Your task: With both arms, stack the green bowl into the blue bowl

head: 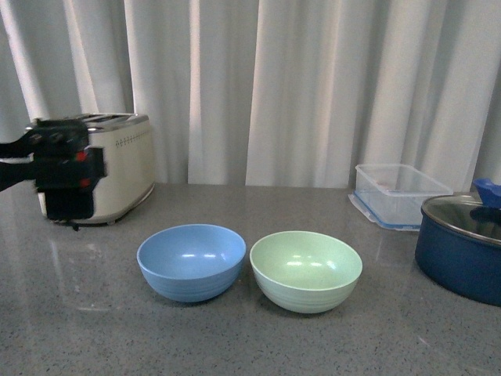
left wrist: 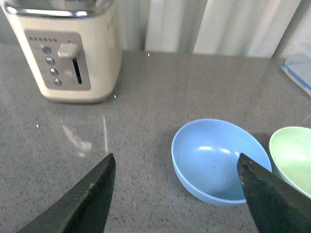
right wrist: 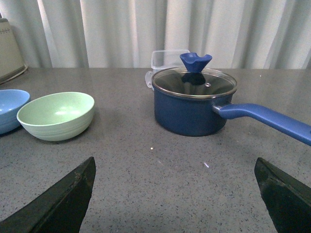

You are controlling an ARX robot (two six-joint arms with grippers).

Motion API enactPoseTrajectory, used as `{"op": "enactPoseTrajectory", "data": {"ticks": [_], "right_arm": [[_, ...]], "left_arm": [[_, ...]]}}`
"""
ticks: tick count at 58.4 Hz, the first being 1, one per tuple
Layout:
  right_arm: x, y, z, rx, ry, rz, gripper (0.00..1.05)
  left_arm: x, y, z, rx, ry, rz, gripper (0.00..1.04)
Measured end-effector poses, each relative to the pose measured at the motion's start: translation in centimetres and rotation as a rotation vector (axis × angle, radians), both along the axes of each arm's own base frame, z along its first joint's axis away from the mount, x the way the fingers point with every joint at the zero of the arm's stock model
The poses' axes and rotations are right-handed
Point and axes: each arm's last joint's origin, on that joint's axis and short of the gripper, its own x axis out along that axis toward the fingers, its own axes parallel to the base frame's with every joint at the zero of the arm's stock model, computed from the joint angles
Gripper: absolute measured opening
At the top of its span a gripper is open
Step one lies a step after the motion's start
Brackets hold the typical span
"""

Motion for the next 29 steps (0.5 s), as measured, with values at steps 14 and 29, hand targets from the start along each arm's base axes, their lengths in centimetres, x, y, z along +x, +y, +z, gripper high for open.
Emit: {"op": "enactPoseTrajectory", "data": {"ticks": [14, 29], "right_arm": [[0.0, 0.0, 0.0, 0.000, 0.000, 0.000, 0.95], [0.0, 0.0, 0.0, 0.000, 0.000, 0.000, 0.95]], "left_arm": [[-5.0, 2.7, -3.0, 0.025, -0.078, 0.009, 0.21], [-8.2, 3.9, -4.8, 0.032, -0.084, 0.011, 0.04]]}}
